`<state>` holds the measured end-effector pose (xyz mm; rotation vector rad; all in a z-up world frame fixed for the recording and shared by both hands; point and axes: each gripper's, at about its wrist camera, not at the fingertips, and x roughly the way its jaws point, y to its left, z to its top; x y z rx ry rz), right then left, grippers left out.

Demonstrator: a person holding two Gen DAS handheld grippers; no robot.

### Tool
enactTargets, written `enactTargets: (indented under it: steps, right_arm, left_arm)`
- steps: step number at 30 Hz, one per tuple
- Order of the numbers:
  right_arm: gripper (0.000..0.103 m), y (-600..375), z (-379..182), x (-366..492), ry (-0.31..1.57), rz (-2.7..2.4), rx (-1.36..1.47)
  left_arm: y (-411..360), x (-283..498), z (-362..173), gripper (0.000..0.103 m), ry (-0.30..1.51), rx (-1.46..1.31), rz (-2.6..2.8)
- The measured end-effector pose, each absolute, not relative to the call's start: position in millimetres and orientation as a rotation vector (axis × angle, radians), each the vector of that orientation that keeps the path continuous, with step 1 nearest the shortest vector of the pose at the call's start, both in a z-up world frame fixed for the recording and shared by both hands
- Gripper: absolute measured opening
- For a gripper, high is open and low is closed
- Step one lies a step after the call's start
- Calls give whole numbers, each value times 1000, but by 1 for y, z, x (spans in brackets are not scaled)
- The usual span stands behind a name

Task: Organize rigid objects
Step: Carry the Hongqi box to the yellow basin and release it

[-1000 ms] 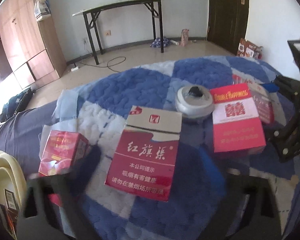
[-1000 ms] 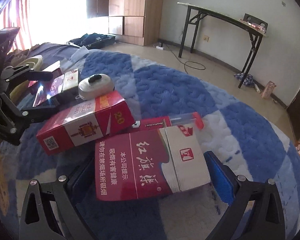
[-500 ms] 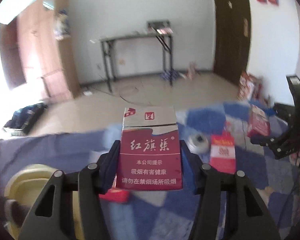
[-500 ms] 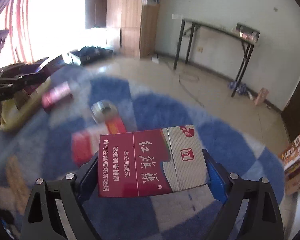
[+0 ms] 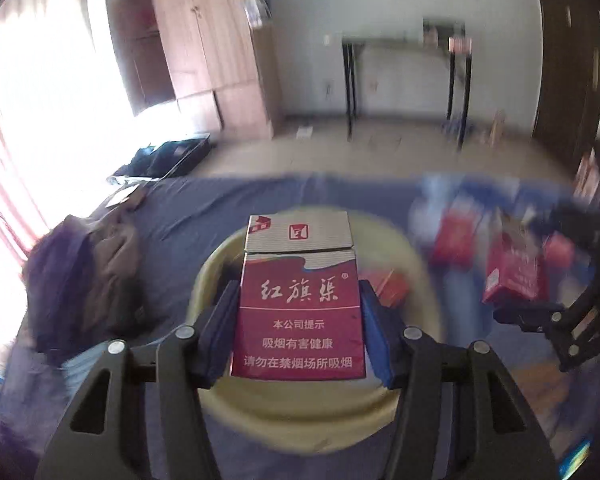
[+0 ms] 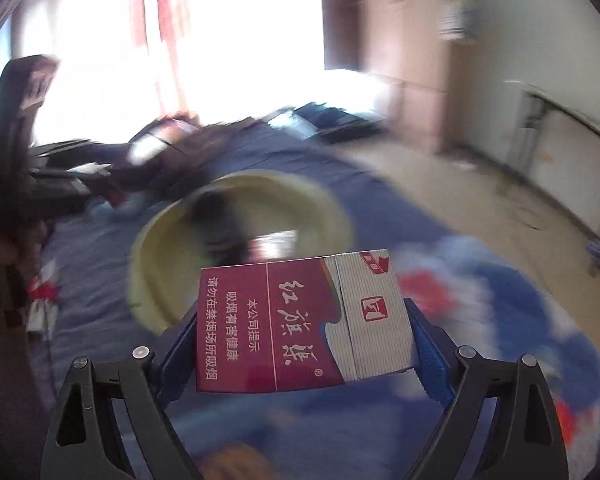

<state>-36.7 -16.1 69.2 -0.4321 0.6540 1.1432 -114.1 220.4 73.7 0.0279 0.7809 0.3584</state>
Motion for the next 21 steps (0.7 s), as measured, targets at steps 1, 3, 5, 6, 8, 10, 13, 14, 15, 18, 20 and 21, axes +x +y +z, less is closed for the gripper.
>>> enactTargets:
  steps: [1,3,5,6,8,10,13,14,15,18,20,21]
  right_arm:
    - [91,4,64,-48,668,1166,-489]
    - [91,34,50,-68,703,1192,-588]
    - [91,54,32,-78,748,1179,-656]
    - [91,62,28,-80,766,1179,-671]
    - [91,78,14,-78,797,1162,-711]
    - [91,93,5,-71,815,1136,-722]
    - [91,109,-6,-54,819,1131,-707]
    - [91,114,-6,-52,803,1125,-703]
    - [91,117,-8,-50,795,1121,-707]
    - [91,127,-10,-48,761,1117,-712]
    - [91,131,-11,-46,760,1127,-686]
    - [92,131,-12,-46,764,1136,-677]
  left_arm:
    - [230,-117,67,58,804,7,352]
    - [248,-118,58,58,800,-70,356]
    - [256,-111,53,58,793,-129,347]
    - [262,-103,48,58,791,-160,329]
    - [270,-93,39,57,802,-198,313]
    - [269,-77,27,57,819,-232,279]
    - [264,-58,13,57,872,-224,284]
    - [263,-51,9,57,884,-222,286]
    - [264,-47,6,57,888,-222,287]
    - [263,-40,5,58,870,-214,305]
    - [262,-37,4,60,855,-199,310]
    - [262,-36,4,65,852,-201,303]
